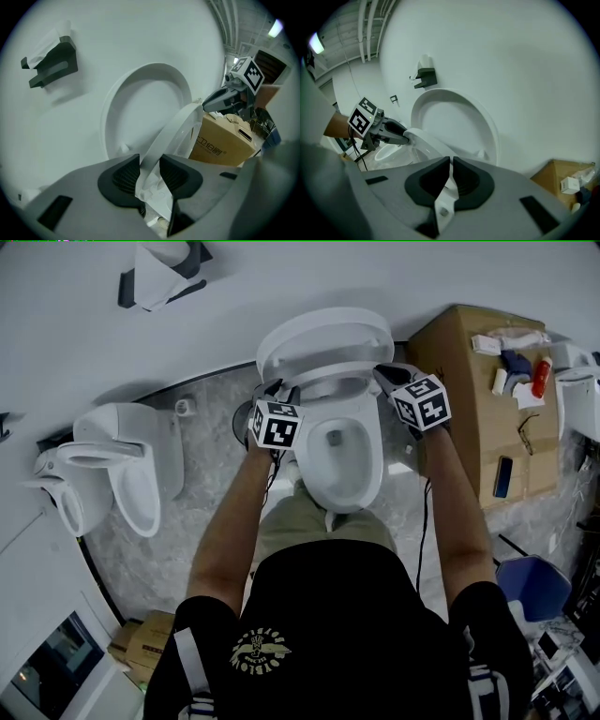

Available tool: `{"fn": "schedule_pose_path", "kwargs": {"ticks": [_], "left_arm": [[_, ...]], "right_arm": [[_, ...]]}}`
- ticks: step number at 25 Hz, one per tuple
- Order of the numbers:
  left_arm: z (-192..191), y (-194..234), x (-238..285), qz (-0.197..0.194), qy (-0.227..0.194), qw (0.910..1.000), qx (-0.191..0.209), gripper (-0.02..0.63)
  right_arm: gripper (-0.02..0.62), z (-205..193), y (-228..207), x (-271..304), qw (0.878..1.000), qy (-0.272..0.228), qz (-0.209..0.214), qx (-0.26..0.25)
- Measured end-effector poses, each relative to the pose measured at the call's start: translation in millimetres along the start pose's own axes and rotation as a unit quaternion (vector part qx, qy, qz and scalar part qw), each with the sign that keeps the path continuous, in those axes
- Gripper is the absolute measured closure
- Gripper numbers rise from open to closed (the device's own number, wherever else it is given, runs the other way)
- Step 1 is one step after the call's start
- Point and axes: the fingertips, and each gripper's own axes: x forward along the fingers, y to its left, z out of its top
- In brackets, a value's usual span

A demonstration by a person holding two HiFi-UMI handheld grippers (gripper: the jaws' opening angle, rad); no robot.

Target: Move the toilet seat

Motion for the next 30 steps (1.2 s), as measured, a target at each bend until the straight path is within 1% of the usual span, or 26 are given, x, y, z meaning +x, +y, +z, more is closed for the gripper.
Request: {"fn": "schedule_pose_path", "kwargs": {"ticks": [6,10,12,15,17,20,23,25,28,30], "left_arm": [[15.8,10.3,11.9,0.005,0.001,1.0000,0.001,0.460],[22.0,9.6,18.8,0.000,0.004,1.0000,0.002,0.459],[23.5,10.1,20.4,-0.002,0.003,1.0000,0.000,0.459],[24.7,7.5,14.1,0.002,-0.012,0.9999,-0.002,0.459],[27.3,3.5,-0.5,0.011,-0.037,0.9993,-0.004,0.457],[42.1,-1.9,-36.8,0.023,-0.103,0.9941,-0.027,0.474],[61.1,-10.8,-83.3,0.029,-0.175,0.9834,-0.039,0.513],[72.9,-18.6,-115.8,0.040,-0.215,0.9754,-0.026,0.540],[84.6,-28.3,-162.2,0.067,-0.255,0.9647,-0.005,0.563],[85.8,-33.5,-190.7,0.085,-0.274,0.9581,-0.008,0.571]], "right_arm": [[0.549,12.2,-10.0,11.6,1.000,-0.005,-0.010,0.007],[0.549,13.0,-11.9,14.3,1.000,-0.003,-0.010,0.006],[0.549,14.1,-12.7,14.7,1.000,-0.004,-0.020,-0.003],[0.549,14.0,-11.5,9.7,0.998,-0.007,-0.048,-0.034],[0.548,12.3,-6.8,-0.2,0.997,-0.020,-0.060,-0.042],[0.548,11.5,5.0,-23.7,0.996,-0.049,-0.059,-0.040],[0.549,11.4,19.9,-52.4,0.994,-0.074,-0.061,-0.051],[0.549,13.5,30.6,-72.8,0.992,-0.089,-0.066,-0.065],[0.551,20.2,45.9,-104.6,0.986,-0.113,-0.078,-0.092],[0.557,25.5,56.4,-126.3,0.982,-0.133,-0.083,-0.104]]}}
